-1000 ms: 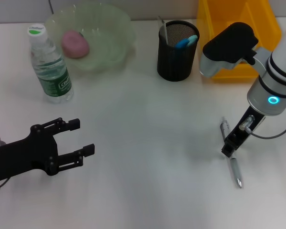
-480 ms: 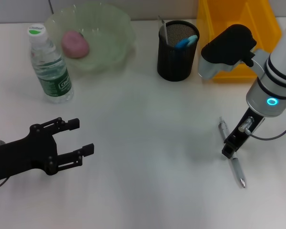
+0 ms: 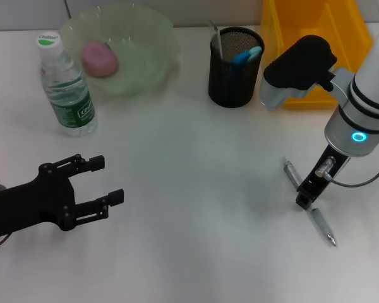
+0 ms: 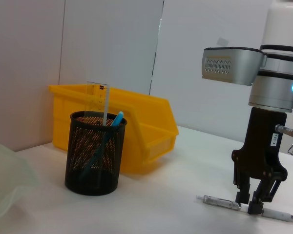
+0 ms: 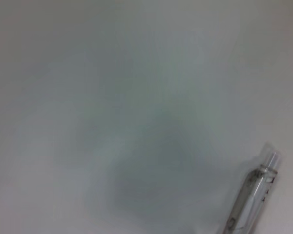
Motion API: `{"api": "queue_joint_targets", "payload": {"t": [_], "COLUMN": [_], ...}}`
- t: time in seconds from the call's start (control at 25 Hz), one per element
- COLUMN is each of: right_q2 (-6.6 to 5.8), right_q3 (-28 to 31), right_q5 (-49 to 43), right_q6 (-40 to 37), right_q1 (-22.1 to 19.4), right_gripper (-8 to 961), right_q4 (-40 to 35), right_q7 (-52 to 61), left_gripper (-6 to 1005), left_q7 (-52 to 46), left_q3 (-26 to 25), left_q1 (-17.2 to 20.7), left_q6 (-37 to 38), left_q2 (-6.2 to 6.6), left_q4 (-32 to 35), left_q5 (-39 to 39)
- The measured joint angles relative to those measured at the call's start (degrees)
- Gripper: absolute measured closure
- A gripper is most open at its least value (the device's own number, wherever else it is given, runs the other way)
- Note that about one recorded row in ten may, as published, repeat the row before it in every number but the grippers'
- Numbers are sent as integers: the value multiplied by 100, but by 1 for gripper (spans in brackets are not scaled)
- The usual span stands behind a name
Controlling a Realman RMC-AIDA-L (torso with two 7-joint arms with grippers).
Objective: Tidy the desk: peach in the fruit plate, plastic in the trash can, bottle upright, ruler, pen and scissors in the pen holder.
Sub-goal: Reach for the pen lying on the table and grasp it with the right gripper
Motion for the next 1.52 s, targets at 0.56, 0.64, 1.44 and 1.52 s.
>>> {"api": "queue_joint_targets", "payload": {"t": [0.56,0.64,1.44,1.52], "right_q2": [0,0,-1,-1], "right_q3": [-55,-55,-113,-120], "right_q5": [-6,-5,-1,0], "right_q6": [2,-2,-40,-40], "right_q1": [2,-1,-52,-55], "right_gripper": [684,711,785,789], "right_q4": [-3,-11,-21,-25], "right_q7": [59,58,66,68], "left_gripper": [210,210,210,210], "left_q7": [-4,-2,-23,-31], "left_q3": [0,0,0,0], "left_q1": [2,8,22,27], "left_q6": [8,14,86,88], "left_q2": [7,9,1,-4], "left_q4": [0,0,89,101], "left_q5": [-5,-11,-7,-6]}}
